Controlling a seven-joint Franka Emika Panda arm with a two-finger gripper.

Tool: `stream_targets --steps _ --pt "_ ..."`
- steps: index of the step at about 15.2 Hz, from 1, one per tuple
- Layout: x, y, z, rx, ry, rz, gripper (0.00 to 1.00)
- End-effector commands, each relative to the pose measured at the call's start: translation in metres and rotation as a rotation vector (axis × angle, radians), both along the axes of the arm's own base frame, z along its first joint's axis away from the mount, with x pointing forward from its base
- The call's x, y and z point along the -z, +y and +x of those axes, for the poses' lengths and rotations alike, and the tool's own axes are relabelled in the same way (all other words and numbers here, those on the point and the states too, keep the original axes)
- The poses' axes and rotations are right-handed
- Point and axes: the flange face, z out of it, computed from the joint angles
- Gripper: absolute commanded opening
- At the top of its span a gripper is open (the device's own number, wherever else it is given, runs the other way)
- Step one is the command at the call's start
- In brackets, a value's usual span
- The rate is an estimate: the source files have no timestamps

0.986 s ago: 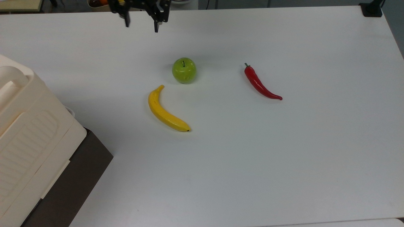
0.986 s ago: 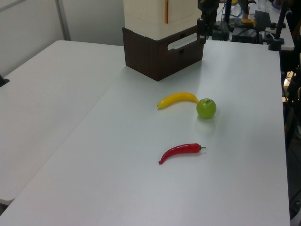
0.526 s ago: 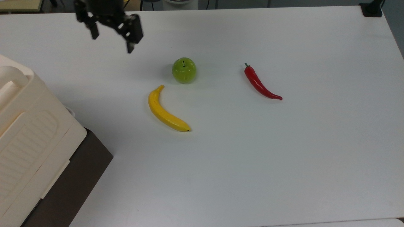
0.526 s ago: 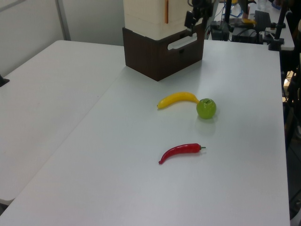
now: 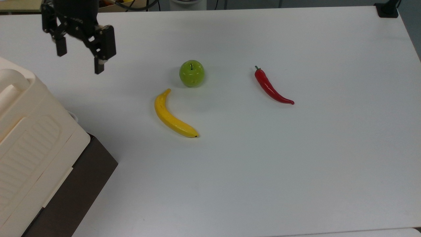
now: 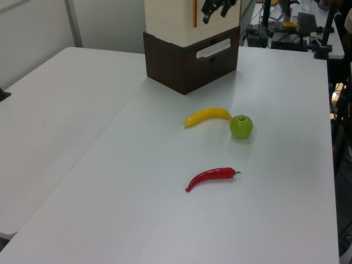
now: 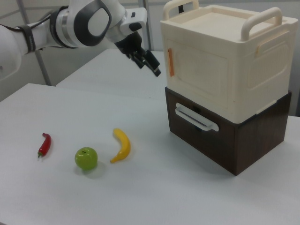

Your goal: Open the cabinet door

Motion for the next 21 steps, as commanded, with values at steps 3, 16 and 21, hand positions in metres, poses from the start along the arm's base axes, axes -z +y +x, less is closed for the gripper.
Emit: stream_targets --steps 3,16,21 --pt "0.006 -0.011 0.029 0.044 -0.157 -0.065 1.0" --pt "0.022 -0.021 0.048 0.05 -0.242 -0.094 0.56" --pt "0.021 -0.02 0.046 0.049 -0.24 -0.095 0.37"
